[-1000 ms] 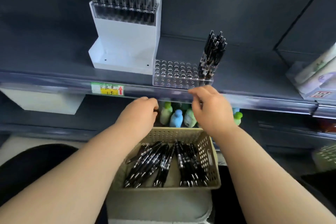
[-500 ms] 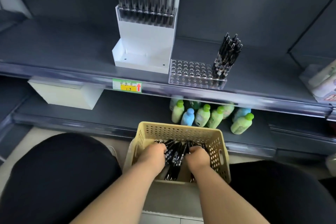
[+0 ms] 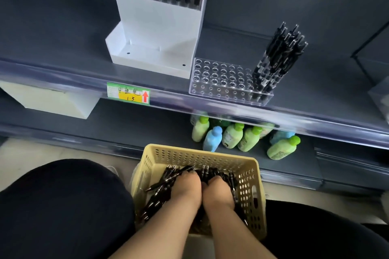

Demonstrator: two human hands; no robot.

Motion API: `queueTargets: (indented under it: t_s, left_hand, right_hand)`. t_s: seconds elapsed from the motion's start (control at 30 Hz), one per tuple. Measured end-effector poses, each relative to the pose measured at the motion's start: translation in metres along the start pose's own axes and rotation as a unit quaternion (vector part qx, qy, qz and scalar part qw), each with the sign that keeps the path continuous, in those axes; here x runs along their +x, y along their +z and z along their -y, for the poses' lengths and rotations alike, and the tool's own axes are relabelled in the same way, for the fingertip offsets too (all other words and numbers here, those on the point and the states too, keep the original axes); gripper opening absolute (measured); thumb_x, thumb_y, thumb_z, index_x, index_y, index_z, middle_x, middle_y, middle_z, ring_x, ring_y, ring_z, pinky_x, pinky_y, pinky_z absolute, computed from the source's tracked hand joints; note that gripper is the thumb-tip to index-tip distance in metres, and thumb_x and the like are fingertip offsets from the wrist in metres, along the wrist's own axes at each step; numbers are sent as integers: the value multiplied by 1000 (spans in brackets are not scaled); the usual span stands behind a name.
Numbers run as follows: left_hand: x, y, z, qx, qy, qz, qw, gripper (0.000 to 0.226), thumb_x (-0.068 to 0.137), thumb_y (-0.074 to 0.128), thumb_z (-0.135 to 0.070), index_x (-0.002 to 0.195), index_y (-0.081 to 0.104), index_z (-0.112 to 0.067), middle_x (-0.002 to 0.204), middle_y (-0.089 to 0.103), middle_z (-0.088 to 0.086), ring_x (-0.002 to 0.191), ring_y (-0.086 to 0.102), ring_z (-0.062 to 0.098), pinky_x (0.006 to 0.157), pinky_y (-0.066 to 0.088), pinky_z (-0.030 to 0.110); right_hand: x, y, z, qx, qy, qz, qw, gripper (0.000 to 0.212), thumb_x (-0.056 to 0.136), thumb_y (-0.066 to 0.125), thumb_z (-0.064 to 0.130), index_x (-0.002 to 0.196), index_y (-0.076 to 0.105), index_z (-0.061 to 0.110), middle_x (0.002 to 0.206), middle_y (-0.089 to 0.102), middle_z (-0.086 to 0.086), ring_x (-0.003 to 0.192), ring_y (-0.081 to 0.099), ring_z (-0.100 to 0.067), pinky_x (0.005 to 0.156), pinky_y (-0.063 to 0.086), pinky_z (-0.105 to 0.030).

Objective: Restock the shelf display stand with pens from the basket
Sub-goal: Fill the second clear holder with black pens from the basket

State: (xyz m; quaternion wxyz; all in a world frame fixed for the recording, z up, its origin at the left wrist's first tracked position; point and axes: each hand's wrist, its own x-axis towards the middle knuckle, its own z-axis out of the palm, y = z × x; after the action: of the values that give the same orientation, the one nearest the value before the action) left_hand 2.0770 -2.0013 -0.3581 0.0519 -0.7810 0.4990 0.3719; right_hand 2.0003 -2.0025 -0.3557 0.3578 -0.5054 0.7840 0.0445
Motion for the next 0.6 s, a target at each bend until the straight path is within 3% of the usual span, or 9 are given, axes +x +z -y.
queueTargets:
  t_s: [0.17,0.27,0.4,0.5,0.6]
  left_hand:
    - [-16,-2,7,-98,-14,-21,995,27,96,40,-22,117,49,-6,128,48,12,118,50,30,99,39,36]
    - [-30,-5,12,-157,12,-52,986,30,93,48,-28,115,45,-8,124,53,11,114,52,28,96,41,33]
    - [-59,-20,16,-239,57,-122,962,29,91,52,-17,119,48,-12,113,60,6,107,55,25,87,40,27]
    - [-87,-32,16,-293,104,-162,937,32,90,53,-12,121,50,-16,97,56,-4,101,58,21,86,42,25]
    - [-111,-40,18,-307,149,-190,921,31,89,57,-15,119,53,-22,95,60,-8,95,59,14,84,45,25]
  right_hand:
    - [-15,-5,-1,55,-21,4,998,25,90,48,34,109,50,17,110,61,-4,104,58,-25,83,43,-31]
    - [-35,-15,1,107,-53,-31,992,19,89,49,28,104,42,18,94,56,0,97,59,-26,74,39,-28]
    - [-67,-31,8,149,-115,-99,977,19,89,49,23,96,32,20,81,51,2,82,58,-27,71,41,-31]
    - [-89,-39,11,205,-156,-134,957,17,91,47,25,100,33,21,81,55,0,82,60,-28,73,45,-34]
    - [-109,-44,11,288,-189,-160,925,11,95,45,27,96,35,21,82,60,-3,77,58,-27,71,45,-34]
